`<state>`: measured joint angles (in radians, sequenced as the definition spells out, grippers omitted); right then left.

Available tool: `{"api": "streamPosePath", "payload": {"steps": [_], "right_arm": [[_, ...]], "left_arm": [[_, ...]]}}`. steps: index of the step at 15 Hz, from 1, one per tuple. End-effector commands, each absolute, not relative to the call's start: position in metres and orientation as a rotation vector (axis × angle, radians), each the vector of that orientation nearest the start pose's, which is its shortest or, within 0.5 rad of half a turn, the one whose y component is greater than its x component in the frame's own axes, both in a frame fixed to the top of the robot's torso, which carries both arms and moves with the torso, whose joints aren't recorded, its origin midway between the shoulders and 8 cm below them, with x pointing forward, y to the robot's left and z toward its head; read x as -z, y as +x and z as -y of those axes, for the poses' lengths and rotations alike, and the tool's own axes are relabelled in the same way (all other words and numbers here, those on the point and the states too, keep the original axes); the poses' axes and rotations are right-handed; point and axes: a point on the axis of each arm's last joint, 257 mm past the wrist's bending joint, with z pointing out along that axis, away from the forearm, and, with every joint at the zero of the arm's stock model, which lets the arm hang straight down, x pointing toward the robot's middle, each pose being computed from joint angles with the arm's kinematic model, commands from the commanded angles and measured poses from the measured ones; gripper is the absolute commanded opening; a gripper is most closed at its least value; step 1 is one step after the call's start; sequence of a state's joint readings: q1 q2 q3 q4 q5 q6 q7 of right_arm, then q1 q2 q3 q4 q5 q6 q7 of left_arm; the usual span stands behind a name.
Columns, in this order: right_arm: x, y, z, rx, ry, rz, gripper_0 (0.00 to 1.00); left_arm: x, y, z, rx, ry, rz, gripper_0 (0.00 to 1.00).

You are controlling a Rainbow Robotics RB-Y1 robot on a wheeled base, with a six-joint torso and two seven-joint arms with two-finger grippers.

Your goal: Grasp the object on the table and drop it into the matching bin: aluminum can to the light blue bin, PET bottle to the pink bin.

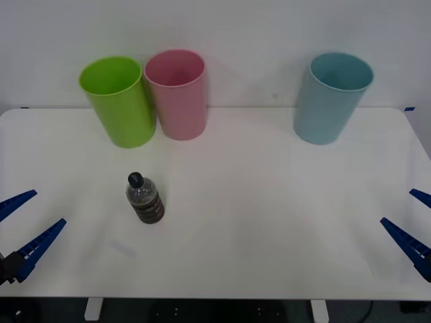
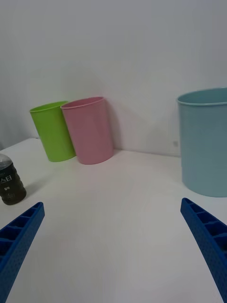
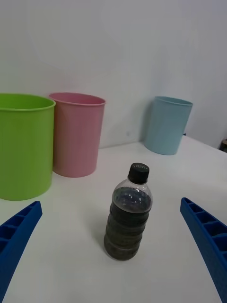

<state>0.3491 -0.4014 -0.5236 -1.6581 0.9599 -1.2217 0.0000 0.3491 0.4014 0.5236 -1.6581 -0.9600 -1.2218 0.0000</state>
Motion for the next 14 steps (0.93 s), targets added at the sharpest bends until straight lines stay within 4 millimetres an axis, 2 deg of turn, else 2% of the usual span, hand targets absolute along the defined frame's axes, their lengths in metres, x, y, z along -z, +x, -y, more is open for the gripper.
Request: {"api": "streamPosePath", "payload": {"steps": [1, 2, 6, 9, 14], "right_arm": [[0.169, 0.342, 0.33, -0.567, -0.465, -1.441, 1.0], [0.169, 0.342, 0.33, -0.567, -0.465, -1.441, 1.0], [0.169, 0.342, 0.33, -0.567, -0.465, -1.441, 1.0], [0.169, 0.342, 0.33, -0.567, -0.465, -1.441, 1.0], [0.169, 0.342, 0.33, -0.567, -0.465, -1.441, 1.0]], "left_arm": [[0.169, 0.342, -0.33, 0.567, 0.465, -1.441, 1.0], [0.179, 0.337, -0.329, 0.58, 0.428, -1.455, 1.0], [0.174, 0.332, -0.324, 0.585, 0.429, -1.454, 1.0], [0.179, 0.332, -0.324, 0.576, 0.423, -1.467, 1.0], [0.213, 0.337, -0.319, 0.509, 0.496, -1.566, 1.0]]}}
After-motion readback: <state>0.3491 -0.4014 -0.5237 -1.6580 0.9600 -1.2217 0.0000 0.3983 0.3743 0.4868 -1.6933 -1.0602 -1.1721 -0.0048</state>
